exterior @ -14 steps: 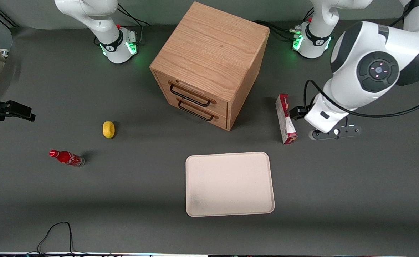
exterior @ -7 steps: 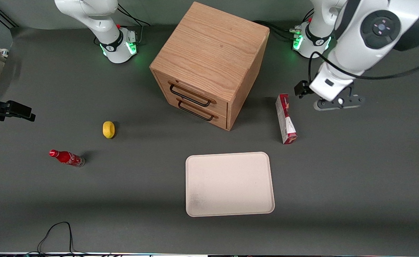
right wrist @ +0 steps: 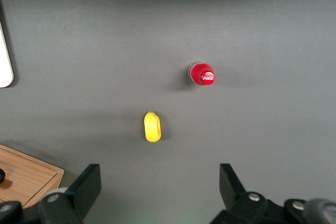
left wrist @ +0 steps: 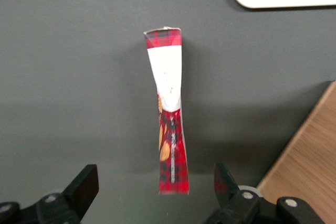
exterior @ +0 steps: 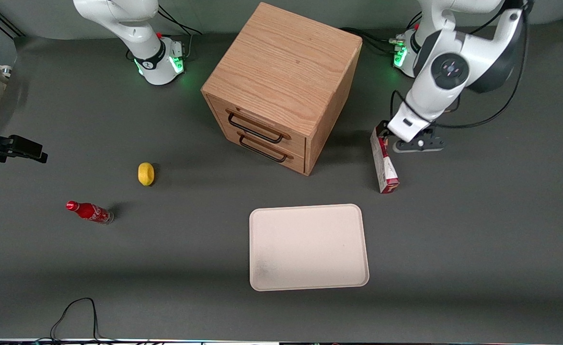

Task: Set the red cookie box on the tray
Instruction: 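Move the open left gripper over the upright red cookie box, then lower the left gripper around the cookie box and close it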

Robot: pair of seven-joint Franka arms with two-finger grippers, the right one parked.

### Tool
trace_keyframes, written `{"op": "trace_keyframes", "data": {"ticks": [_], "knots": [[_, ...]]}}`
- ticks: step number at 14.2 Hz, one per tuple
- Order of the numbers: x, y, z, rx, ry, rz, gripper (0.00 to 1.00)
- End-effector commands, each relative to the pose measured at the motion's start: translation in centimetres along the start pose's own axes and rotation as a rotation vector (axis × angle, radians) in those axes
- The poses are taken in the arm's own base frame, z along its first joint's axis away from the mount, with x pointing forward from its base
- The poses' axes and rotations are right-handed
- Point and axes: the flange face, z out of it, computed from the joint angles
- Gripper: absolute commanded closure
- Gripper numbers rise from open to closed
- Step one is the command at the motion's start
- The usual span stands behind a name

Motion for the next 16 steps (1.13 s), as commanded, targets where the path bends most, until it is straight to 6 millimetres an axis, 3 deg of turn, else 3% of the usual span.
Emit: {"op": "trace_keyframes", "data": {"ticks": [1,5,10,11,12,16], "knots": [[-0.2,1.1,4.7,-0.014,0.007,0.029,0.02],[0.2,1.3,10.2,-0.033,0.040,0.030,0.02],[0.3,1.3,11.3,-0.029,0.038,0.035,0.03],[0.3,1.3,11.3,-0.029,0.036,0.035,0.09],[0.6,1.0,11.2,-0.027,0.044,0.079,0.99],[1.2,0.4,10.9,-0.035,0.038,0.086,1.00]]}}
